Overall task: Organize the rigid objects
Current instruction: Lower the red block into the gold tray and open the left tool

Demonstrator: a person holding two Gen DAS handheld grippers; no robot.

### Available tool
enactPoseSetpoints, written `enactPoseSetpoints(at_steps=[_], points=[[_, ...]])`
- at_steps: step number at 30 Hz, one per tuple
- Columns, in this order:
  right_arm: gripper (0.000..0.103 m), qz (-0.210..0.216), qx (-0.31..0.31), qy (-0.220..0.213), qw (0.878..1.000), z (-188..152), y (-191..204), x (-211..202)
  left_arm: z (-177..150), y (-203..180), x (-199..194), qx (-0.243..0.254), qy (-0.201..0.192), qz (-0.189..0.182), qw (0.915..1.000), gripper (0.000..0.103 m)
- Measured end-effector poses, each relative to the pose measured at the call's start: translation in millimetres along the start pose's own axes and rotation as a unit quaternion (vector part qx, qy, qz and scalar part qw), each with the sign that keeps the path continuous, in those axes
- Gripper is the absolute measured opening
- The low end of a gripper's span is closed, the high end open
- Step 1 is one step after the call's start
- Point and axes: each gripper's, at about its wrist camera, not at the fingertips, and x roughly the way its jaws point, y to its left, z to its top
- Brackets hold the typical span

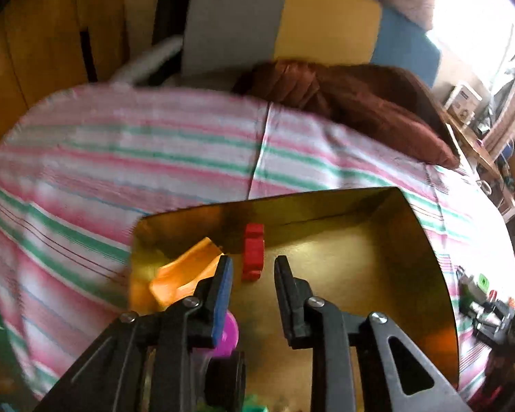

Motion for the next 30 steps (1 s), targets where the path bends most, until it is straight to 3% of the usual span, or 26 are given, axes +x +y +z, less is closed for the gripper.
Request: enactPoseSetpoints(at_steps=[4,10,17,24,30], points=[[0.051,-0.003,-0.002,-0.001,1.0,0,1,0,-28,-12,-47,0.029,-0.056,0.023,0.9977,0.025],[0.051,-0.006,-0.005,-0.003,1.0,-1,1,-1,-72,-23,-93,0.04,-0.096,0.038,0.9939,0.025],[0.051,-0.012,-0.008,-0.007,1.0,-3,2,-3,-104,-30,-116,0.046,-0.105,0.041,0.9926,0.025],[0.035,-0.015,-0.026,-0.012,0.999,-3,12,-5,-123,-28,-129,0.046,-0.106,0.049,0.9922,0.025],[0.033,-0.004,-0.02,-0.011,1.0,-3,11,-5,-131,-21,-125,0.038,-0.091,0.059,0.9934,0.025]])
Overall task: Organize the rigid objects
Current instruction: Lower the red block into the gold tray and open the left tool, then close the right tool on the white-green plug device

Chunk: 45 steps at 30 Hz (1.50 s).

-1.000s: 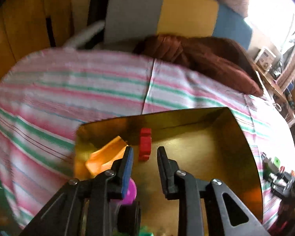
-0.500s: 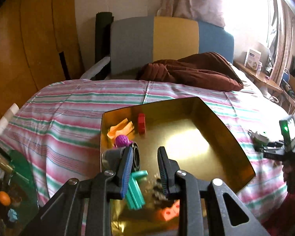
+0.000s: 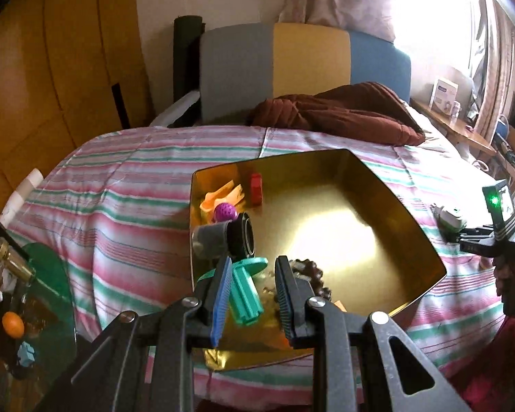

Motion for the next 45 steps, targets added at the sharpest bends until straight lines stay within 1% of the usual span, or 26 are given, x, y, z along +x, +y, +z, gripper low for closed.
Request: enactPoseSetpoints(at_steps=[2,4,5,6,7,9,11,13,16,17,19,21,23,25,27,30,32,33,34,35,36,45], points=[[0.033,0.006,0.011,0.001,1.0,1,-2,0,-2,1,0,-0.001,0.002,0.003,1.0,0.025],[0.041,0.003,0.017,0.001,1.0,2,-3,0,-3,3,1,-0.003,0.005,0.006,1.0,0.025],[0.051,-0.002,0.024,0.003,1.0,2,-5,1,-3,4,1,-0.005,0.006,0.005,1.0,0.025],[0.06,0.002,0.044,0.007,0.999,3,-11,2,-4,4,2,-0.007,0.008,0.004,0.9999,0.025],[0.065,0.018,0.065,0.011,0.998,3,-18,3,-5,4,2,-0.008,0.009,0.004,0.9999,0.025],[0.076,0.054,0.101,0.009,0.993,5,-27,1,-6,5,3,-0.01,0.01,0.002,0.9999,0.025],[0.079,0.068,0.121,0.009,0.99,5,-33,1,-8,6,4,-0.011,0.014,0.001,0.9998,0.025],[0.079,0.082,0.138,0.006,0.987,6,-38,0,-9,7,6,-0.013,0.018,-0.001,0.9998,0.025],[0.085,0.098,0.167,-0.014,0.981,8,-48,-6,-10,6,8,-0.012,0.021,-0.001,0.9997,0.025],[0.088,0.106,0.18,-0.02,0.978,8,-52,-8,-10,5,8,-0.012,0.022,-0.001,0.9997,0.025],[0.09,0.124,0.208,-0.027,0.97,7,-61,-11,-11,4,10,-0.011,0.025,-0.003,0.9996,0.025],[0.09,0.12,0.221,-0.032,0.967,9,-62,-12,-10,3,11,-0.01,0.028,-0.006,0.9995,0.025],[0.09,0.101,0.221,-0.04,0.969,12,-64,-14,-10,2,11,-0.01,0.028,-0.008,0.9995,0.025],[0.09,0.078,0.188,-0.054,0.978,18,-56,-18,-9,1,11,-0.01,0.028,-0.01,0.9995,0.025],[0.094,0.067,0.147,-0.055,0.985,24,-43,-16,-7,0,12,-0.007,0.029,-0.012,0.9995,0.025],[0.094,0.04,0.09,-0.036,0.994,29,-26,-5,-6,-2,11,-0.002,0.028,-0.012,0.9995,0.025],[0.094,0.031,0.07,-0.027,0.997,31,-21,3,-6,-2,10,-0.002,0.028,-0.009,0.9996,0.025],[0.09,0.033,0.068,-0.028,0.997,32,-20,6,-6,-3,11,0.0,0.03,-0.007,0.9995,0.026],[0.08,0.036,0.068,-0.031,0.997,33,-20,7,-6,-3,11,0.001,0.03,-0.006,0.9995,0.025],[0.054,0.03,0.066,-0.029,0.997,34,-20,9,-6,-3,10,0.002,0.029,-0.004,0.9996,0.025],[0.052,0.025,0.066,-0.022,0.997,34,-21,11,-6,-4,10,0.004,0.029,-0.002,0.9996,0.025],[0.052,0.02,0.055,-0.013,0.998,28,-16,12,-7,-12,10,0.019,0.031,0.002,0.9993,0.026]])
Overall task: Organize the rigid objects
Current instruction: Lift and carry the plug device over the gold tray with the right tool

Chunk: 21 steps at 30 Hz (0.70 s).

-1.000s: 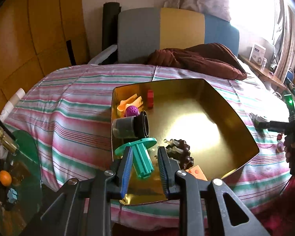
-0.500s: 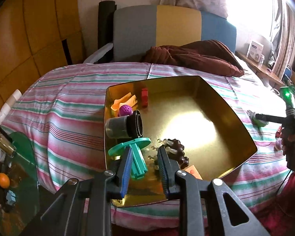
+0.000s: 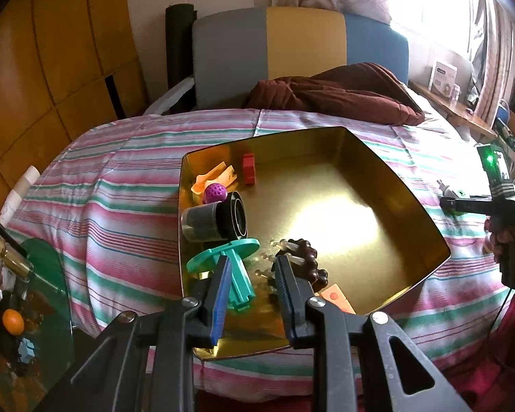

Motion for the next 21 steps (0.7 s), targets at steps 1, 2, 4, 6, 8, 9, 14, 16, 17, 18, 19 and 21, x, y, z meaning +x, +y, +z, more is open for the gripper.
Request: enactPoseSetpoints(at_steps=[1,2,4,6,8,9,14,16,17,18,19,21], points=[[0.052,0.0,-0.001,0.0,1.0,0,0,0,0,0,0,0.0,0.0,0.0,1.0,0.026],[0.052,-0.001,-0.001,0.0,1.0,-1,0,0,0,0,0,0.0,0.001,-0.001,1.0,0.026],[0.052,0.0,0.0,0.0,1.0,-1,-1,0,-1,-1,-1,0.002,0.001,0.0,1.0,0.026],[0.052,0.0,0.001,0.0,1.0,-1,-1,0,-1,-2,-2,0.003,0.0,0.0,1.0,0.025],[0.052,-0.001,0.0,0.001,1.0,-1,-1,1,-1,-2,-3,0.004,-0.001,-0.001,1.0,0.025],[0.052,-0.001,0.0,0.001,1.0,-1,-1,0,-2,-3,-4,0.005,-0.002,0.0,1.0,0.026],[0.052,-0.001,0.0,0.001,1.0,-2,-1,0,-2,-3,-8,0.008,-0.006,0.003,0.9999,0.025],[0.052,-0.002,-0.002,0.001,1.0,-2,-1,0,-3,-3,-10,0.009,-0.007,0.003,0.9999,0.025],[0.052,-0.002,-0.002,0.001,1.0,-2,-1,0,-3,-3,-11,0.009,-0.008,0.004,0.9999,0.025],[0.052,-0.001,-0.001,0.002,1.0,-3,-1,0,-4,-3,-12,0.009,-0.009,0.004,0.9999,0.026],[0.052,0.0,0.0,0.002,1.0,-3,-1,0,-4,-3,-12,0.01,-0.009,0.005,0.9999,0.026],[0.052,0.001,-0.001,0.004,1.0,-3,-1,0,-5,-3,-14,0.011,-0.011,0.006,0.9999,0.026]])
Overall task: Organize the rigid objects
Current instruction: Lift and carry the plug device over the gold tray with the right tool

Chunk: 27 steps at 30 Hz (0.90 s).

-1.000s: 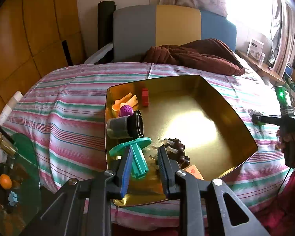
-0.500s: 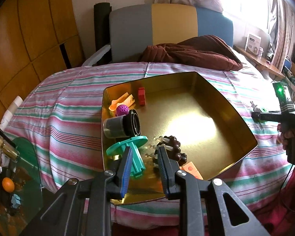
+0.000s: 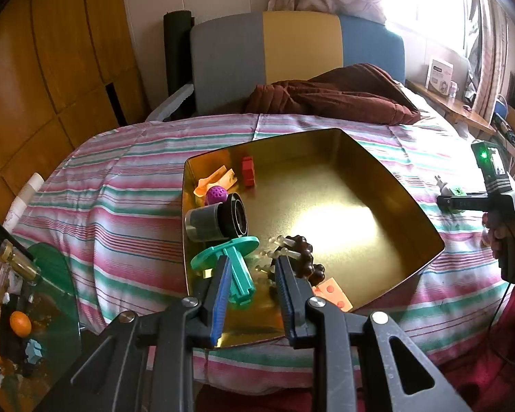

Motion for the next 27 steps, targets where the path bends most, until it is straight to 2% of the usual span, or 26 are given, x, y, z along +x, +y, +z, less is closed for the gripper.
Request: enactPoseSetpoints(at_steps=[8,13,19,27], points=[[0.052,-0.005,-0.004,0.003,1.0,-1,3,1,-2,3,-8,0.0,-0.01,0.004,0.9999,0.025],[0.052,0.002,0.017,0.021,1.0,1,5,-4,-4,7,-10,0.0,-0.015,0.001,0.9999,0.025],[0.052,0.036,0.038,-0.015,0.999,9,29,-36,-8,17,-13,-0.013,-0.022,-0.003,0.9997,0.026],[0.052,0.084,0.01,-0.058,0.995,23,87,-75,-16,32,-13,-0.029,-0.021,-0.005,0.9993,0.025]])
